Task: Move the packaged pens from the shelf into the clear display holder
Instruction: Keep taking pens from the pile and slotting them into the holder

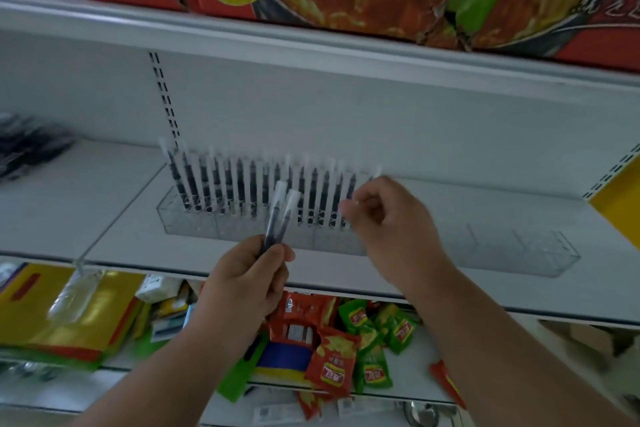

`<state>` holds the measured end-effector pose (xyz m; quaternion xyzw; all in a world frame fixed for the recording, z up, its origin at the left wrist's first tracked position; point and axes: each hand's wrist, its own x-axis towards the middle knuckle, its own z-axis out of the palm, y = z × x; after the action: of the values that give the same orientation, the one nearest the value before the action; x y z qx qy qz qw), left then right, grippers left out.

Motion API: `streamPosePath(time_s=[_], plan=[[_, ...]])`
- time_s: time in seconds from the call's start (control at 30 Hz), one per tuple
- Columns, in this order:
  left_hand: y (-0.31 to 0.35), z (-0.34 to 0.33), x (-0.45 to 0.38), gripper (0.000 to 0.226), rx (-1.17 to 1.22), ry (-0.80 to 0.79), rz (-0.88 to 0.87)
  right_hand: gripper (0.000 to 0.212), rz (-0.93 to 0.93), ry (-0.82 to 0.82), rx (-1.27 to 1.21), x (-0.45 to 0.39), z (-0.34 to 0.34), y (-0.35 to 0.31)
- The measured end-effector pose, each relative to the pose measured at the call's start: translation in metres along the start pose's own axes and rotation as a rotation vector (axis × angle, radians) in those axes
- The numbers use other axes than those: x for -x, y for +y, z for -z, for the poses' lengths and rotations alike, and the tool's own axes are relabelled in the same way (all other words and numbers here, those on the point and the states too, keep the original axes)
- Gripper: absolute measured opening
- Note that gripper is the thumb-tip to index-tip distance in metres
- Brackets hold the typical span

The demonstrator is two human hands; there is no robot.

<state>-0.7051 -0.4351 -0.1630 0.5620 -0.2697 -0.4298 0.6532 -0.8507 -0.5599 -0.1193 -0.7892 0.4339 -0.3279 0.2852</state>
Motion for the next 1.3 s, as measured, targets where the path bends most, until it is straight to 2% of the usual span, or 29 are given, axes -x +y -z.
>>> streamPosePath(time_s=[0.13,0.3,0.4,0.5,0.63,0.7,0.8,0.93,1.17,1.3], plan=[[0.0,0.002,0.001,0.033,-0.108,-0.073,-0.038,0.011,0.029,-0.23,-0.149,0.01,-0.026,-0.016],[0.005,0.039,0.001,0.026,-0.179,-0.076,-0.053,0.01,0.027,-0.307,-0.263,0.008,-0.053,-0.043],[0.011,0.075,-0.005,0.024,-0.216,-0.1,-0.057,0.014,0.049,-0.318,-0.213,0.009,-0.08,-0.064],[0.021,0.112,-0.013,0.026,-0.222,-0.079,-0.061,0.016,0.065,-0.216,-0.296,0.008,-0.106,-0.086],[0.034,0.171,-0.027,0.028,-0.166,0.057,-0.057,0.018,0.079,0.105,-0.369,-0.008,-0.127,-0.114],[0.039,0.2,-0.032,0.028,-0.153,0.081,-0.054,0.016,0.134,0.214,-0.265,-0.017,-0.138,-0.125],[0.047,0.231,-0.038,0.031,-0.137,0.058,-0.038,0.015,0.209,0.256,-0.046,-0.025,-0.152,-0.138],[0.054,0.257,-0.043,0.032,-0.174,-0.005,-0.003,0.012,0.18,0.164,0.207,-0.027,-0.169,-0.154],[0.053,0.273,-0.049,0.027,-0.215,-0.089,0.037,0.014,0.099,0.009,0.467,-0.033,-0.192,-0.171],[0.055,0.275,-0.051,0.029,-0.219,-0.157,0.039,0.016,0.047,0.047,0.497,-0.041,-0.199,-0.172]])
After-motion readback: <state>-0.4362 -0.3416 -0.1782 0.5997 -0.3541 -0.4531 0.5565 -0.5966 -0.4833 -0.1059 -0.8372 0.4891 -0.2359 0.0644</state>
